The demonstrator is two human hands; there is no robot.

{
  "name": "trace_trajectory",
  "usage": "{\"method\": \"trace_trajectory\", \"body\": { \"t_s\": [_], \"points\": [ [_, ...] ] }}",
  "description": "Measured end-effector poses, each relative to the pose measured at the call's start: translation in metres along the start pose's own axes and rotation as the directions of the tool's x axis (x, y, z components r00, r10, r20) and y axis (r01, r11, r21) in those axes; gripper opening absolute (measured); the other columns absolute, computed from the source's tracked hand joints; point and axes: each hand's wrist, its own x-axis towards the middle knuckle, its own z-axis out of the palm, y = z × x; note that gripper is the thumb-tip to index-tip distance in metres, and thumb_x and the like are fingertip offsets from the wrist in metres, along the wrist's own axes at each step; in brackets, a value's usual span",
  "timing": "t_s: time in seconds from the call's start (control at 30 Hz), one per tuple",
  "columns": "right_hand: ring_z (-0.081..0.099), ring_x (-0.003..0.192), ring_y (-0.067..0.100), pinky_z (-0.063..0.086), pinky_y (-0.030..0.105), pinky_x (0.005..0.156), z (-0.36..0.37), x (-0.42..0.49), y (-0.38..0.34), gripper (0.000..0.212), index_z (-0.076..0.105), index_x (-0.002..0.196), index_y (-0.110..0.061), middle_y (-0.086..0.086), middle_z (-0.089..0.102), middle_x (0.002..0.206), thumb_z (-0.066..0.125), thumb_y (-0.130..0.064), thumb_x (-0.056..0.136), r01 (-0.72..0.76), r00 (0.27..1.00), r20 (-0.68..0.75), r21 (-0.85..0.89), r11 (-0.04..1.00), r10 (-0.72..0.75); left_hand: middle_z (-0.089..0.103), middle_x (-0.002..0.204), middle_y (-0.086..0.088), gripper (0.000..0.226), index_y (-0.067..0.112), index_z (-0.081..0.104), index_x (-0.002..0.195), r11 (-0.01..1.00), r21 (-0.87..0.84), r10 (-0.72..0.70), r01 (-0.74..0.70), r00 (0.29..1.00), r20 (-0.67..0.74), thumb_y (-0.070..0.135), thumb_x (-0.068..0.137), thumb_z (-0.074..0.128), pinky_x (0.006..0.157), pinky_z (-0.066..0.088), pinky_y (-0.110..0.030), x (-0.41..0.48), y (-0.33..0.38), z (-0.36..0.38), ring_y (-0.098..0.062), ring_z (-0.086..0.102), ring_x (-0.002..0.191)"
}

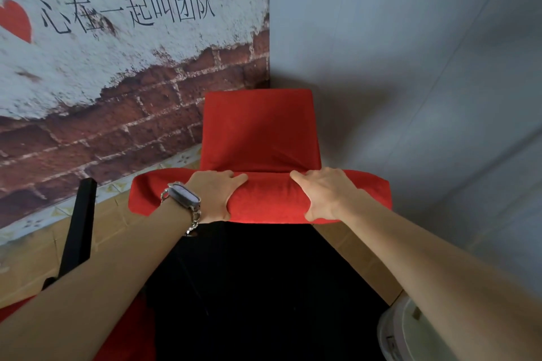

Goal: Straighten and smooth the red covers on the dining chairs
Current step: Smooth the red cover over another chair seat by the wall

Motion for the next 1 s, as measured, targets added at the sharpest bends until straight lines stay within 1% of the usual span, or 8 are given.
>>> {"method": "trace_trajectory", "body": {
  "t_s": [0.23,0.3,0.4,0.5,0.57,0.67,0.8,1.0],
  "points": [
    [0.058,0.104,0.025,0.044,0.034,0.084,-0.01,-0.003,0.004,0.074,0.036,0.134,-0.022,-0.001,0.061,0.108,0.074,-0.041,0.073,0.006,1.0,-0.029,0.062,0.998,-0.004,0.054,0.111,0.009,0.071,0.03,0.034,0.136,0.999,-0.041,0.002,0.0,0.999,0.039,0.044,0.075,0.068,0.081,0.051,-0.03,-0.004,-0.005,-0.019,-0.014,0.057,0.095],
    [0.056,0.107,0.026,0.041,0.038,0.09,-0.008,-0.002,0.012,0.075,0.037,0.132,-0.023,0.0,0.059,0.111,0.072,-0.052,0.072,-0.006,0.999,-0.04,0.121,0.993,0.011,0.053,0.114,0.009,0.073,0.03,0.034,0.136,0.999,-0.045,-0.006,0.008,0.999,0.045,0.048,0.075,0.068,0.081,0.049,-0.027,0.0,-0.007,-0.021,-0.014,0.056,0.099],
    [0.044,0.125,0.027,0.025,0.055,0.107,-0.006,0.007,0.021,0.094,0.033,0.138,-0.027,0.0,0.05,0.13,0.061,-0.078,0.064,-0.073,0.997,-0.004,0.214,0.974,0.076,0.051,0.129,0.008,0.089,0.031,0.032,0.14,0.995,-0.066,-0.071,0.073,0.997,0.035,0.073,0.068,0.062,0.096,0.04,-0.031,0.008,-0.014,-0.023,-0.016,0.052,0.113],
    [0.031,0.136,0.029,0.008,0.065,0.108,-0.017,0.026,0.025,0.104,0.033,0.141,-0.033,0.002,0.039,0.144,0.028,-0.096,0.06,-0.191,0.981,0.045,0.319,0.928,0.187,0.047,0.137,0.011,0.108,0.035,0.035,0.14,0.962,-0.178,-0.203,0.207,0.978,0.038,0.099,0.053,0.029,0.107,0.027,-0.04,0.022,-0.017,-0.03,-0.018,0.047,0.123],
    [0.028,0.138,0.031,0.005,0.063,0.109,-0.026,0.039,0.028,0.099,0.036,0.142,-0.033,0.004,0.039,0.146,0.007,-0.092,0.068,-0.258,0.965,0.063,0.399,0.88,0.254,0.051,0.135,0.011,0.107,0.036,0.042,0.137,0.909,-0.29,-0.31,0.3,0.951,0.011,0.098,0.057,0.004,0.108,0.022,-0.043,0.035,-0.018,-0.035,-0.018,0.047,0.123],
    [0.038,0.131,0.031,0.013,0.059,0.108,-0.032,0.055,0.03,0.074,0.045,0.137,-0.031,0.004,0.051,0.134,0.005,-0.072,0.089,-0.272,0.954,-0.017,0.371,0.888,0.299,0.062,0.12,0.01,0.091,0.04,0.046,0.135,0.897,-0.3,-0.354,0.325,0.934,-0.048,0.076,0.075,-0.011,0.106,0.021,-0.044,0.054,-0.023,-0.037,-0.017,0.054,0.112],
    [0.051,0.115,0.031,0.023,0.053,0.105,-0.031,0.069,0.03,0.059,0.058,0.119,-0.024,0.004,0.063,0.113,0.011,-0.054,0.099,-0.256,0.932,-0.169,0.326,0.91,0.322,0.067,0.089,0.006,0.073,0.034,0.064,0.114,0.872,-0.305,-0.439,0.383,0.887,-0.141,0.064,0.089,0.002,0.103,0.025,-0.041,0.071,-0.028,-0.035,-0.019,0.061,0.096],
    [0.061,0.093,0.029,0.033,0.045,0.099,-0.032,0.089,0.035,0.048,0.066,0.096,-0.018,0.002,0.069,0.089,0.024,-0.04,0.1,-0.261,0.867,-0.346,0.299,0.918,0.359,0.068,0.079,0.004,0.053,0.025,0.069,0.086,0.864,-0.287,-0.491,0.413,0.819,-0.297,0.048,0.098,0.024,0.094,0.031,-0.038,0.091,-0.034,-0.032,-0.021,0.062,0.082]
  ]
}}
